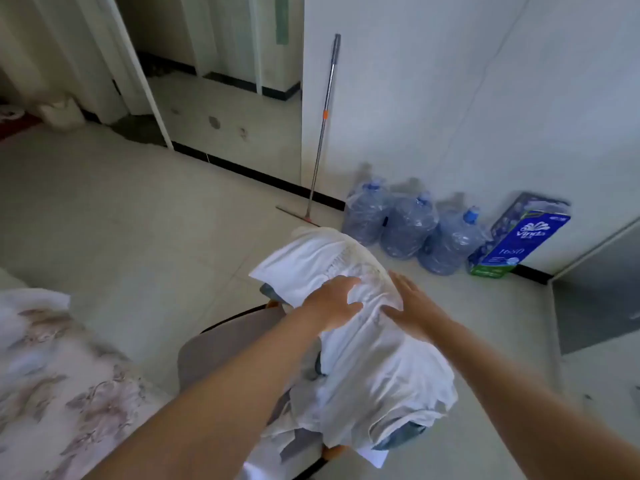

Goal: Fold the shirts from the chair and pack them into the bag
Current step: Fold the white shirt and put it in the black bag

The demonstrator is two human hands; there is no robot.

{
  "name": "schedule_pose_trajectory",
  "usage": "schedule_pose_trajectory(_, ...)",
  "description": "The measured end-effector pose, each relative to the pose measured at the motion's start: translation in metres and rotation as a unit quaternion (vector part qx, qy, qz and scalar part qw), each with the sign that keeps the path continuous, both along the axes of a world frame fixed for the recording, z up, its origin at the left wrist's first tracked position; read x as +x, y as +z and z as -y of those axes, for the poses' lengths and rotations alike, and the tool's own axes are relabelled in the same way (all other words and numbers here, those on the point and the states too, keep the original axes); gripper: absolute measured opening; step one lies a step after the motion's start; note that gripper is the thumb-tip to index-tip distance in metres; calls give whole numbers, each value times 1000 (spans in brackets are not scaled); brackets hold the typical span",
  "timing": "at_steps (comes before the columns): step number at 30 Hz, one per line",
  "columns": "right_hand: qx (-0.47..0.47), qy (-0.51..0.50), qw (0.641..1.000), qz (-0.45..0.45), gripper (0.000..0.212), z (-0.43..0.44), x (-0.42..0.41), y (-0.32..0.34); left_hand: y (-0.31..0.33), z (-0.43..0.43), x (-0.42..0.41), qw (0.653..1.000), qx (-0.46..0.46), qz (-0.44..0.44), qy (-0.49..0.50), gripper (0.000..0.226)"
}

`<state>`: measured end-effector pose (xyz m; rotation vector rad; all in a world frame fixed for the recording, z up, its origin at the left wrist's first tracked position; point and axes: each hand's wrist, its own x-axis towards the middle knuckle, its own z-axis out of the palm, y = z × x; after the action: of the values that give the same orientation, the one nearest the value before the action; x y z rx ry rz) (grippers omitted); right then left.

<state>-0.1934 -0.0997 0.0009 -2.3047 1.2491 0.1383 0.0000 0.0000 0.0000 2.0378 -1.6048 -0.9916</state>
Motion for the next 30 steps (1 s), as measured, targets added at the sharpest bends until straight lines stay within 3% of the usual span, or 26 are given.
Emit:
schedule_pose_trajectory(5, 39, -46, 994, 88, 55, -2, -3, -27, -25, 44, -33, 994, -30, 97, -38, 75)
schedule_pose_trajectory(9, -44, -25, 996, 79, 47, -4, -10, -35, -39, 45, -23, 976, -169, 136, -31, 52)
schedule_pose_trajectory(11, -141, 1, 989, 53, 47, -3, -9, -28, -40, 50, -18, 964, -226, 137, -31, 32)
schedule_pose_trajectory(15, -274, 27, 960, 55, 44, 0, -6, -10, -20, 56, -24, 966, -244, 71, -38, 23)
schedule_pose_trajectory(18, -235, -4, 966, 105, 44, 1, -1, 7, -6, 57, -23, 970, -243, 23, -17, 13)
schedule_pose_trajectory(21, -103, -52, 972, 203, 38, 1, 3, 13, 20, 59, -12, 976, -209, -31, 53, 14)
schedule_pose_trajectory(23, -38, -42, 989, 139, 66, 2, 3, 11, 34, 59, -4, 971, -207, -53, 111, 15)
schedule_pose_trajectory(24, -35, -36, 993, 105, 62, 4, 2, 10, 40, 60, 0, 965, -211, -62, 141, 15)
schedule_pose_trajectory(26, -52, -50, 987, 141, 34, 6, 4, 15, 50, 60, 9, 958, -215, -86, 169, 15)
schedule_pose_trajectory(28, -76, -97, 963, 240, 16, 7, 13, 31, 57, 59, 19, 968, -191, -93, 133, 14)
schedule_pose_trajectory(30, -76, -132, 945, 288, 18, 8, 30, 50, 59, 53, 25, 984, -152, -77, 51, 23)
